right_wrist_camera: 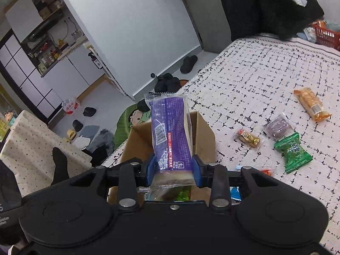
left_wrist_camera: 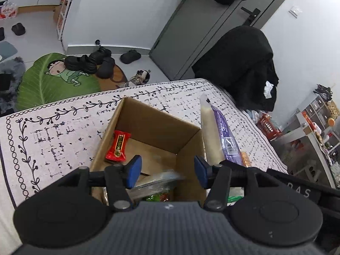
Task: Organize snacks
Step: 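Carry purple bar and white pack over the box and open both tools, then move both open tools back toward the remaining snacks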
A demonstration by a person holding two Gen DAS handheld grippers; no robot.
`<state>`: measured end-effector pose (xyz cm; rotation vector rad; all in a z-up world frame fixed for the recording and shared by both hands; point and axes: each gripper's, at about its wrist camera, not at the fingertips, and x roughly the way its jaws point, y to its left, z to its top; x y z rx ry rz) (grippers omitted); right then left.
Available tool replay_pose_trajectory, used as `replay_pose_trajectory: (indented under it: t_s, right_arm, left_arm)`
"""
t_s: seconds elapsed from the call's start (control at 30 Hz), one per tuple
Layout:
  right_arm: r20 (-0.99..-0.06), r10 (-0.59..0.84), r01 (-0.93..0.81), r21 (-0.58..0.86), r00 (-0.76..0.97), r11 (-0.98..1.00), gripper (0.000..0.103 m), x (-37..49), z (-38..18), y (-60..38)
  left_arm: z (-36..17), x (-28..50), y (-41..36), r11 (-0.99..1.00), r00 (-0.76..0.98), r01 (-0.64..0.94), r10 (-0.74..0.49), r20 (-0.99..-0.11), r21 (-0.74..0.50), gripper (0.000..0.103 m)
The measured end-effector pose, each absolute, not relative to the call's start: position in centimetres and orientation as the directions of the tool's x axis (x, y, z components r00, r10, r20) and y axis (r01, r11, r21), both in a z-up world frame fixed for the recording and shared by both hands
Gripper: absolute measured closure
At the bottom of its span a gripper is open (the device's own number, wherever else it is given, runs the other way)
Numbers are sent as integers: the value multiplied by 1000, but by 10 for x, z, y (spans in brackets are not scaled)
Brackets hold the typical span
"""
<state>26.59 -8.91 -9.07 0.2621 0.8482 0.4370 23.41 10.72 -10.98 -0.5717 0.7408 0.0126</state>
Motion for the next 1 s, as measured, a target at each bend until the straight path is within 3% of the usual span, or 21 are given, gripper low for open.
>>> replay_pose_trajectory:
  t_s: [0.23, 0.33, 0.4, 0.63, 1.0]
  right_arm:
    - [-672, 494, -259, 425, 552, 868, 65, 276, -101, -85]
    - [-656, 517, -262, 453, 550, 852, 56, 278, -101, -87]
    - [-650, 515, -255, 457, 558, 852, 44, 277, -99, -90]
    - [-656, 479, -223, 438, 583, 871, 40, 269, -91, -111]
    - [-684, 398, -172, 377, 612, 910, 16, 252, -90, -157]
  left_arm:
    - [-110, 234, 114, 850, 737, -248, -146, -660, -465, 43]
    - [-109, 234, 116, 852, 730, -262, -132, -671, -453, 37]
    - [-109, 234, 117, 857, 723, -274, -116, -681, -437, 28]
    - [-104, 233, 112, 868, 708, -286, -94, -700, -406, 17]
    - [-94, 230, 88, 896, 697, -253, -92, -711, -364, 3]
